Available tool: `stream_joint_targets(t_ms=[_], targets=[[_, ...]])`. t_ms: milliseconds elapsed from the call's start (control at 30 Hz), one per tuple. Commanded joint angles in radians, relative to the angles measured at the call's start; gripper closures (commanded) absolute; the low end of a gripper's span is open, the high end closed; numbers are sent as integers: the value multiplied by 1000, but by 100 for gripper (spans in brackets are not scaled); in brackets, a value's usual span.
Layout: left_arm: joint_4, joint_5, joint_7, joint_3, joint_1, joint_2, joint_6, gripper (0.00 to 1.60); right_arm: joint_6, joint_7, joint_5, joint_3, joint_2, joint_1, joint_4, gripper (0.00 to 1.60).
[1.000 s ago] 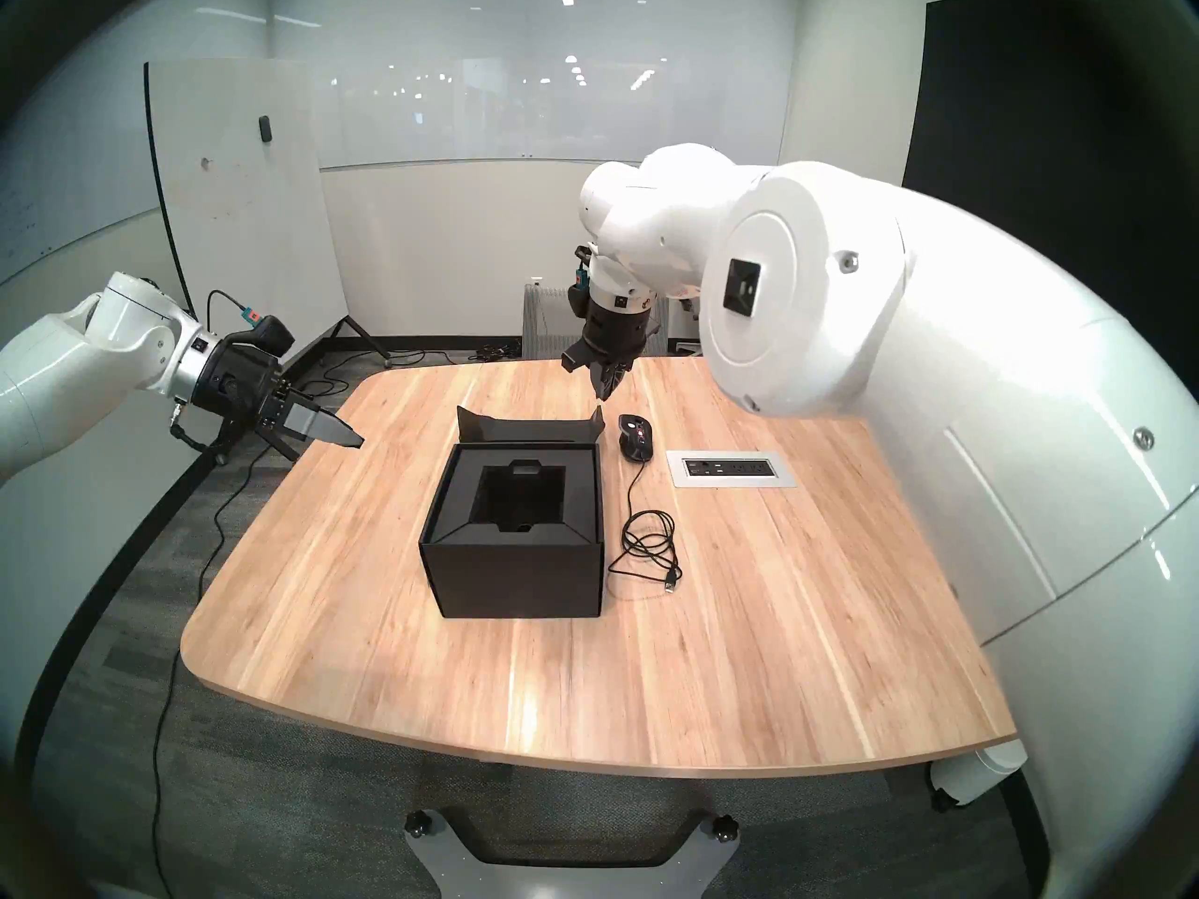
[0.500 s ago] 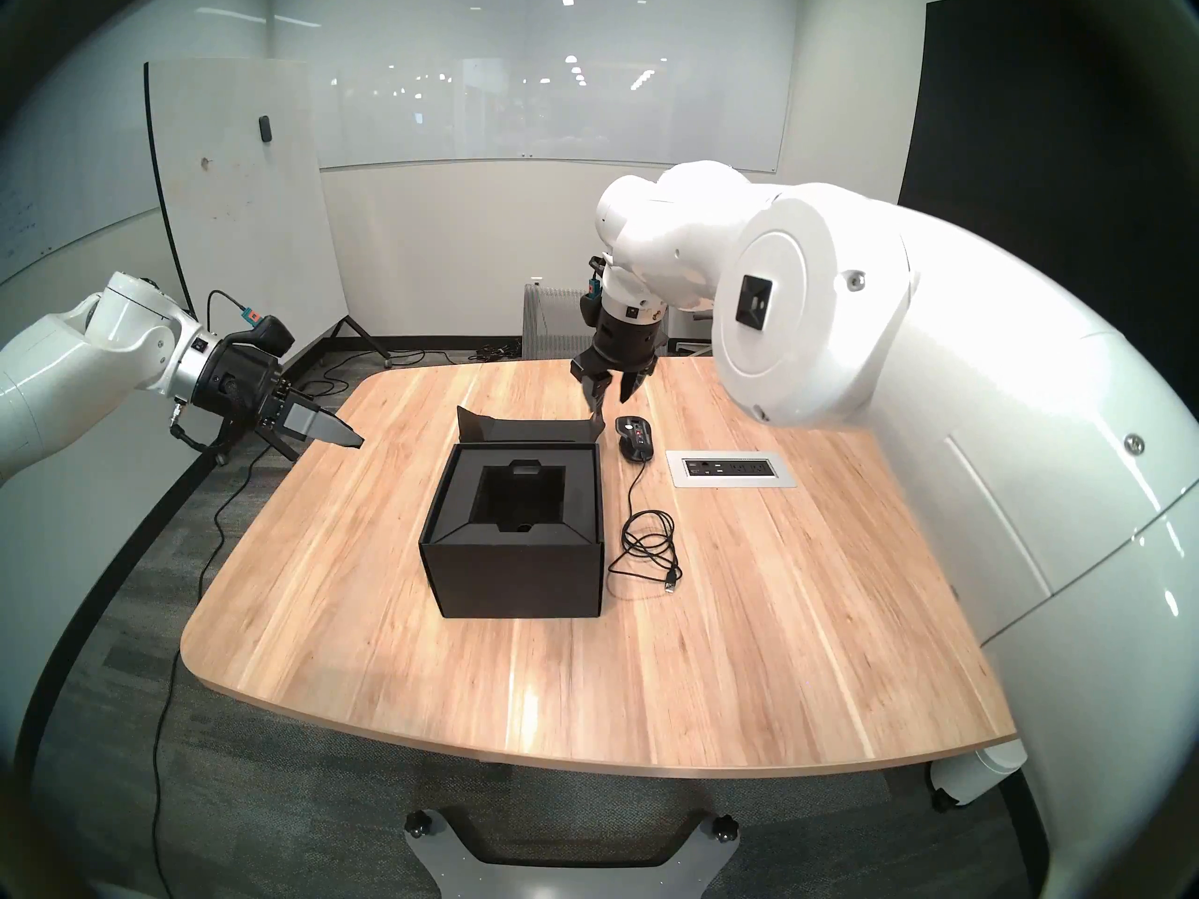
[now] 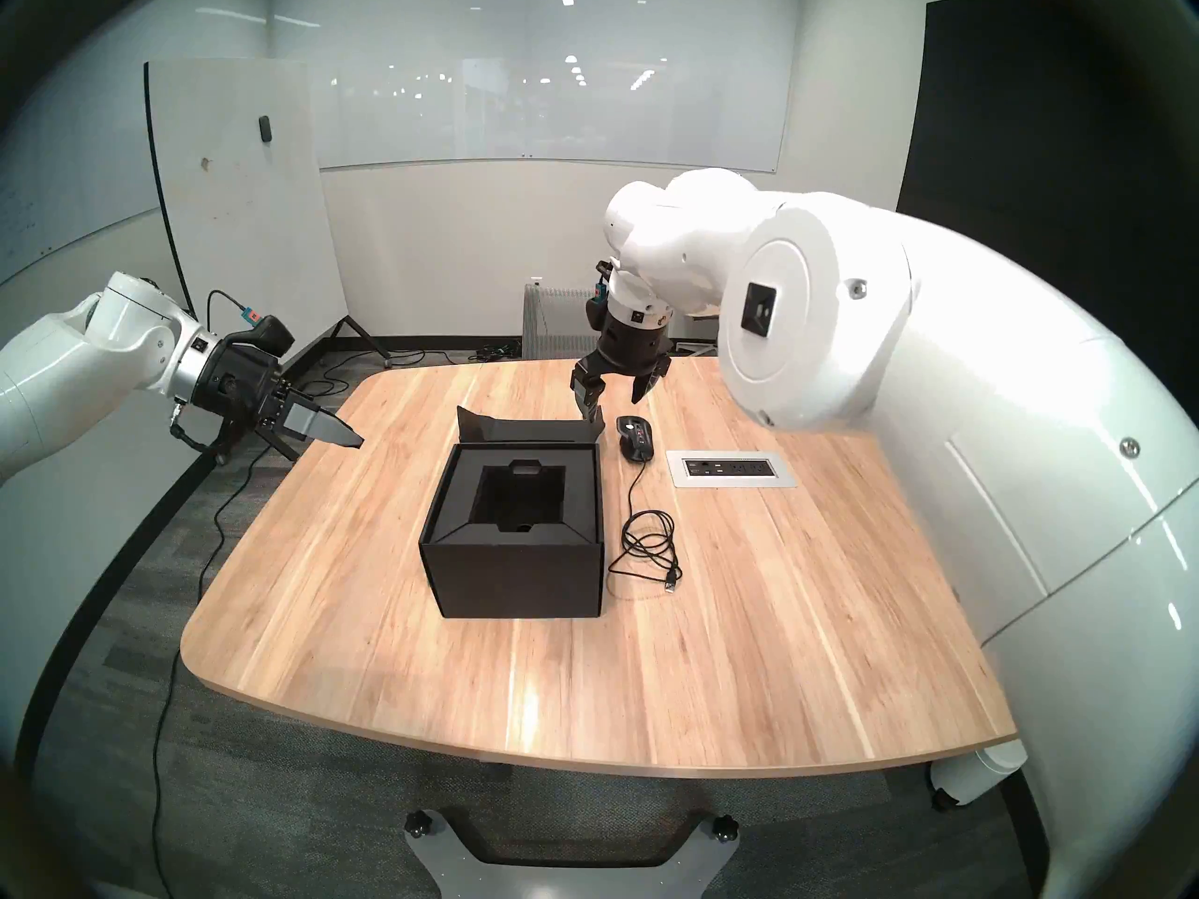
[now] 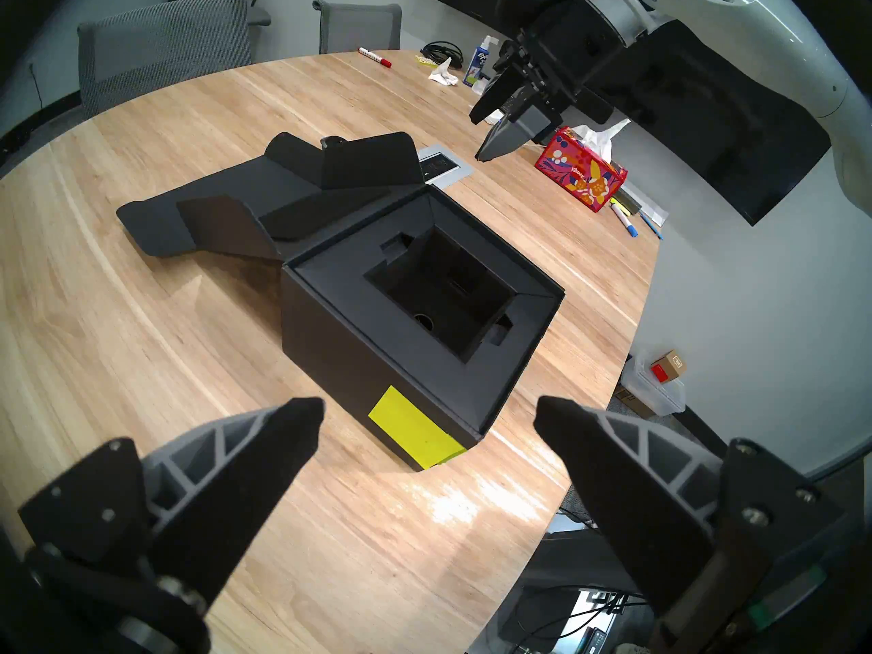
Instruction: Open the box and place the mouse inside
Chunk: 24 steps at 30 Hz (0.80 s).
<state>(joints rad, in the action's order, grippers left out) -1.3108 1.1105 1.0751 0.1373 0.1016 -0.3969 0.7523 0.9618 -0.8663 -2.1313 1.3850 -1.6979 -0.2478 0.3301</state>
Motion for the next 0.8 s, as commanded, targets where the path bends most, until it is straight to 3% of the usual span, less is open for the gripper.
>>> stream_joint_targets(t_ms=[0, 767], targets=[[3, 6, 28, 13, -21, -2, 1, 0, -2, -33, -28, 19, 15, -24, -7, 0], [3, 7, 28, 9, -24, -2, 0, 0, -2, 26, -175, 118, 31, -58, 93, 0]])
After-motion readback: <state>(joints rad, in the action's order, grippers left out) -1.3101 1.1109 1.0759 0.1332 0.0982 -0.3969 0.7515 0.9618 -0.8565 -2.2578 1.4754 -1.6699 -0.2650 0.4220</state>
